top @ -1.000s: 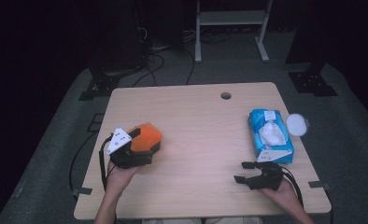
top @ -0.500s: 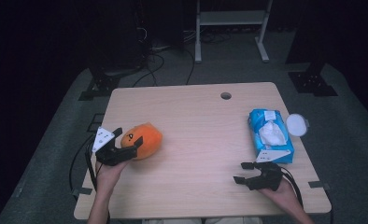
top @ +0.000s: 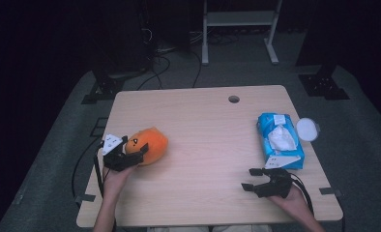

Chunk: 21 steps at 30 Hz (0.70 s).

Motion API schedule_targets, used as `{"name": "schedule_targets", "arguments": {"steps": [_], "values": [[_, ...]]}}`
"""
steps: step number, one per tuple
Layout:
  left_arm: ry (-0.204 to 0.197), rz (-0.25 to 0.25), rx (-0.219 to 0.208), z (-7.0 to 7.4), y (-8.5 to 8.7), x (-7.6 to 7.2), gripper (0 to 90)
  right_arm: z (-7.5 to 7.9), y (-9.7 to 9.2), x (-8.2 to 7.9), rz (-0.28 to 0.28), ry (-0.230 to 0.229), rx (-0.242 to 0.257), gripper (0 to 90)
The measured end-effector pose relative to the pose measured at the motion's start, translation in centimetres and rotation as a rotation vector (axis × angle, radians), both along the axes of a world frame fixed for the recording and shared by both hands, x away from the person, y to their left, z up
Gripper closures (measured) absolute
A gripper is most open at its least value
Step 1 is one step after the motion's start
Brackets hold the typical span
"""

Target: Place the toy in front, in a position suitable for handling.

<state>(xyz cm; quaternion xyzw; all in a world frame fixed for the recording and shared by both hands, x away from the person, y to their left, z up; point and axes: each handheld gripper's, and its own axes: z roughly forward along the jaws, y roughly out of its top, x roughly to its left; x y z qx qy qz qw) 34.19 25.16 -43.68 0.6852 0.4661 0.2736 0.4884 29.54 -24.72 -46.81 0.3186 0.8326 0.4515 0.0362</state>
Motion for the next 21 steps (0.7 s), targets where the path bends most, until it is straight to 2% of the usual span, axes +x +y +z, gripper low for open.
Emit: {"name": "schedule_targets", "arguments": {"steps": [2, 5, 9, 11, 12, 14, 21], "values": [[0.011, -0.001, -0.018, -0.69, -0.05, 0.19, 9.1, 0.00, 0.06, -0.01, 0.001, 0.003, 0.000, 27.4], [0.035, 0.005, -0.039, -0.79, 0.02, 0.26, 9.6, 0.01, 0.16, -0.06, 0.005, 0.000, -0.003, 27.6], [0.071, -0.006, 0.000, -0.77, -0.23, 0.12, 15.0, -0.02, 0.28, -0.05, 0.008, 0.002, -0.005, 27.7], [0.080, -0.006, 0.008, -0.66, -0.28, 0.08, 20.7, -0.02, 0.33, -0.05, 0.011, -0.001, -0.007, 27.7], [0.083, 0.005, 0.032, -0.48, -0.35, -0.07, 26.1, 0.00, 0.34, -0.07, 0.011, -0.002, -0.006, 27.6], [0.086, 0.004, 0.039, -0.45, -0.41, -0.16, 33.3, 0.02, 0.33, -0.07, 0.012, -0.003, -0.005, 27.6], [0.085, 0.005, 0.034, -0.14, -0.43, -0.25, 48.0, 0.13, 0.31, -0.16, 0.017, -0.004, -0.004, 27.7]]}}
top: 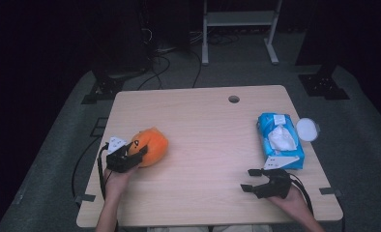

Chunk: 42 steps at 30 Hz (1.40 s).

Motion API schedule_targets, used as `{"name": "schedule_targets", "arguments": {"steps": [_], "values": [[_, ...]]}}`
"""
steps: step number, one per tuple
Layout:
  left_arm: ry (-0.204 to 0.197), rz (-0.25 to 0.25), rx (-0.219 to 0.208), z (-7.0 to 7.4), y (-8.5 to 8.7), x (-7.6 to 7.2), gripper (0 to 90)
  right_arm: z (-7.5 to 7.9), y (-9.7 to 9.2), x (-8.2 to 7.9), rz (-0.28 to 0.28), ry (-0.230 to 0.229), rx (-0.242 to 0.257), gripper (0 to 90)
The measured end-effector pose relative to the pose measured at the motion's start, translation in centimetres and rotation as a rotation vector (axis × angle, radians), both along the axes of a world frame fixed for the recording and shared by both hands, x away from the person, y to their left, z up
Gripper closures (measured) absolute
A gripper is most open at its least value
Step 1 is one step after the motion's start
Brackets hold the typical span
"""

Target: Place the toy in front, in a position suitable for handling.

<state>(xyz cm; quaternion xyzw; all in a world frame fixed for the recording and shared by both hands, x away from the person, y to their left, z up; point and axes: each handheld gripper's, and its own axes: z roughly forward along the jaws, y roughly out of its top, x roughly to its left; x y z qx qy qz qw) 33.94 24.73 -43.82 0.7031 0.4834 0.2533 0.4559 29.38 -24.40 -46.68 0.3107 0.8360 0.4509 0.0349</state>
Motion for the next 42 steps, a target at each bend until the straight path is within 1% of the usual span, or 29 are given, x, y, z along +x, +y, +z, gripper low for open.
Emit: {"name": "schedule_targets", "arguments": {"steps": [3, 5, 9, 12, 14, 16, 18, 19, 20, 24, 28, 31, 34, 36, 40, 42], "values": [[-0.003, 0.009, -0.039, 0.2, 0.3, 0.0, 49.9, 0.0, 0.0, 0.1, 0.001, 0.003, 0.003, 27.7], [-0.013, 0.009, -0.049, 0.3, 0.4, 0.0, 50.9, 0.0, 0.0, 0.1, 0.003, 0.004, 0.002, 27.7], [-0.017, 0.008, -0.079, 0.5, 0.5, -0.2, 52.0, -0.1, 0.0, 0.1, 0.004, 0.009, 0.005, 27.7], [-0.024, 0.005, -0.091, 0.7, 0.3, -0.3, 52.5, -0.1, 0.0, 0.1, 0.007, 0.006, 0.003, 27.7], [-0.035, -0.001, -0.100, 1.0, 0.3, -0.4, 52.8, -0.1, 0.0, 0.1, 0.005, 0.007, 0.001, 27.7], [-0.047, -0.003, -0.120, 1.2, 0.3, -0.5, 53.0, -0.1, 0.0, 0.1, 0.004, 0.006, 0.002, 27.7], [-0.051, -0.007, -0.125, 1.4, 0.2, -0.6, 53.2, -0.1, 0.0, 0.1, 0.004, 0.006, 0.002, 27.7], [-0.061, -0.016, -0.140, 1.7, 0.0, -0.7, 53.2, -0.1, 0.0, 0.1, 0.003, 0.007, 0.002, 27.6], [-0.064, -0.024, -0.141, 1.8, -0.1, -0.8, 53.3, -0.1, 0.0, 0.1, 0.003, 0.009, 0.000, 27.7], [-0.087, -0.068, -0.166, 2.6, -1.1, -1.2, 53.2, -0.1, 0.0, 0.1, 0.000, 0.005, -0.002, 27.7], [-0.110, -0.123, -0.169, 3.4, -2.6, -1.6, 53.2, -0.1, -0.1, 0.2, -0.004, 0.004, -0.005, 27.7], [-0.124, -0.157, -0.181, 3.9, -3.6, -2.0, 53.2, 0.0, -0.2, 0.1, -0.010, -0.002, -0.008, 27.7], [-0.137, -0.187, -0.173, 4.0, -4.8, -2.4, 53.2, 0.1, -0.3, 0.2, -0.012, -0.004, -0.006, 27.7], [-0.134, -0.209, -0.158, 3.9, -5.7, -2.5, 53.2, 0.1, -0.3, 0.2, -0.014, -0.006, -0.008, 27.7], [-0.119, -0.246, -0.163, 3.5, -7.1, -2.7, 53.2, 0.2, -0.4, 0.1, -0.017, -0.015, -0.014, 27.7], [-0.110, -0.265, -0.159, 3.3, -7.7, -2.8, 53.2, 0.2, -0.5, 0.2, -0.023, -0.015, -0.017, 27.7]]}}
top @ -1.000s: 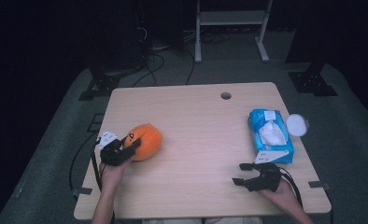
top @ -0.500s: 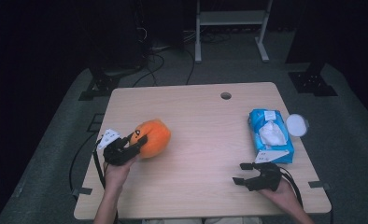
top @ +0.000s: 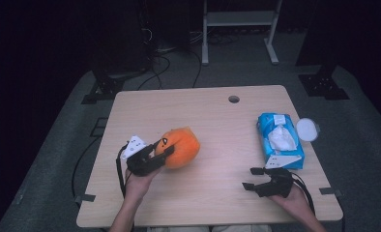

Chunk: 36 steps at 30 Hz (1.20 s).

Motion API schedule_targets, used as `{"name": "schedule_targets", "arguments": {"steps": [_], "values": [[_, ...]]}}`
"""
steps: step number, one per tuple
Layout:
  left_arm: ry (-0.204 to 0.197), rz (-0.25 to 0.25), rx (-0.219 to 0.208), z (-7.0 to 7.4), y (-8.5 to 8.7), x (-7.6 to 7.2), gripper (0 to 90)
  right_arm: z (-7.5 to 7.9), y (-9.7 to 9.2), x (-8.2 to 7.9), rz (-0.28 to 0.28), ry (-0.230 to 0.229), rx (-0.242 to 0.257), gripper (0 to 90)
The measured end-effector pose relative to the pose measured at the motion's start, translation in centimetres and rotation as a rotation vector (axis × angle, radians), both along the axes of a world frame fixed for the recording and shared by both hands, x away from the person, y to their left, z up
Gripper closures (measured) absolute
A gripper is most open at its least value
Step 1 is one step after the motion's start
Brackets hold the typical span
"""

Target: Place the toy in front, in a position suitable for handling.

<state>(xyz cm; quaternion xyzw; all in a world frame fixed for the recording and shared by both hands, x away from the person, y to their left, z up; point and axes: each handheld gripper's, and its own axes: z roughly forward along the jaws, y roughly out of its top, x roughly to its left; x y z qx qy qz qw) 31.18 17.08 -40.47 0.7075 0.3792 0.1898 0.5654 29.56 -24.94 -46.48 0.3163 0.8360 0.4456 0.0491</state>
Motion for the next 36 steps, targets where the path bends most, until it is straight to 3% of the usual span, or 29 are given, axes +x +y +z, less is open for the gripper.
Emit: {"name": "schedule_targets", "arguments": {"steps": [16, 27, 31, 33, 34, 36], "values": [[0.019, -0.162, 0.042, -1.6, -5.3, -0.8, 53.0, 0.7, -1.4, 0.1, -0.063, -0.031, 0.017, 27.7], [-0.002, -0.203, 0.061, -2.1, -7.0, -1.4, 52.8, 1.0, -2.1, 0.0, -0.094, -0.053, 0.027, 27.7], [0.000, -0.208, 0.077, -3.0, -7.4, -1.4, 51.9, 1.2, -2.1, 0.0, -0.102, -0.062, 0.031, 27.8], [0.021, -0.220, 0.103, -3.9, -7.8, -1.3, 50.0, 1.2, -2.2, 0.0, -0.105, -0.067, 0.030, 27.8], [0.025, -0.224, 0.071, -4.4, -7.8, -1.2, 47.9, 1.3, -2.2, 0.0, -0.108, -0.068, 0.031, 27.8], [0.020, -0.229, 0.079, -3.9, -7.8, -1.3, 41.0, 1.5, -2.3, 0.1, -0.108, -0.069, 0.036, 27.7]]}}
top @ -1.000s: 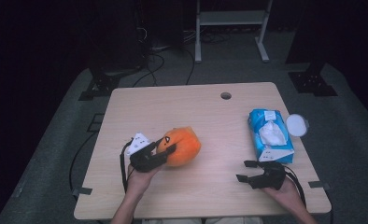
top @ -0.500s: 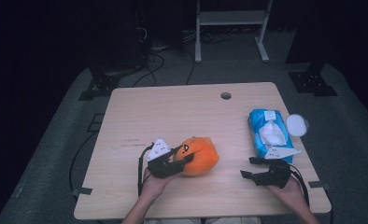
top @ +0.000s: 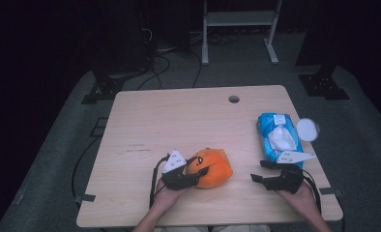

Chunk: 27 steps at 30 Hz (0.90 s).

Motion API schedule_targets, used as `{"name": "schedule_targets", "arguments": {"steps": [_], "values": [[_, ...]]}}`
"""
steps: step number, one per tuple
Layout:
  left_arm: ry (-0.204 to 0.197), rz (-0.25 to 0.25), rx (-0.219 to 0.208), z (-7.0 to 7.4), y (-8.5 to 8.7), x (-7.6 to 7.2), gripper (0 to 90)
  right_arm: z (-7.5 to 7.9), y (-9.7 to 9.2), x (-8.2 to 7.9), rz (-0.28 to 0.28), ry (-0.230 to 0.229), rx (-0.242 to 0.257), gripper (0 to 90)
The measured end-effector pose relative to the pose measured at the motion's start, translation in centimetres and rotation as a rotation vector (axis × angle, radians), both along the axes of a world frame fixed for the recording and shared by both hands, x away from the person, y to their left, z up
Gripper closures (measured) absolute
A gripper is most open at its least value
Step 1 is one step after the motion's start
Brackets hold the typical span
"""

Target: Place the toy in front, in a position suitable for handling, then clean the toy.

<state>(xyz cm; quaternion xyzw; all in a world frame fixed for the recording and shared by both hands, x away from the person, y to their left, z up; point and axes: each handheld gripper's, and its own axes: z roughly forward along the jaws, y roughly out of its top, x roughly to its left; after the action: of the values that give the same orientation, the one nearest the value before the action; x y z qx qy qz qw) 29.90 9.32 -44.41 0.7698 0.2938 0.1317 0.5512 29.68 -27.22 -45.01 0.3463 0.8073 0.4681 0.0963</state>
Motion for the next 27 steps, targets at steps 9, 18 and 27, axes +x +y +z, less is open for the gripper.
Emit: {"name": "schedule_targets", "arguments": {"steps": [9, 18, 27], "values": [[-0.018, 0.008, -0.010, 0.8, 1.0, -0.3, 18.9, 2.8, -1.4, 1.0, -0.095, -0.141, -0.026, 27.8], [-0.001, 0.003, 0.022, 0.6, 1.4, -0.2, 17.3, 4.3, -3.4, 5.5, -0.255, -0.206, -0.108, 28.7], [0.032, -0.016, 0.028, 0.0, 1.7, 0.1, 16.9, 3.0, -4.8, 7.6, -0.346, -0.172, -0.126, 36.7]]}}
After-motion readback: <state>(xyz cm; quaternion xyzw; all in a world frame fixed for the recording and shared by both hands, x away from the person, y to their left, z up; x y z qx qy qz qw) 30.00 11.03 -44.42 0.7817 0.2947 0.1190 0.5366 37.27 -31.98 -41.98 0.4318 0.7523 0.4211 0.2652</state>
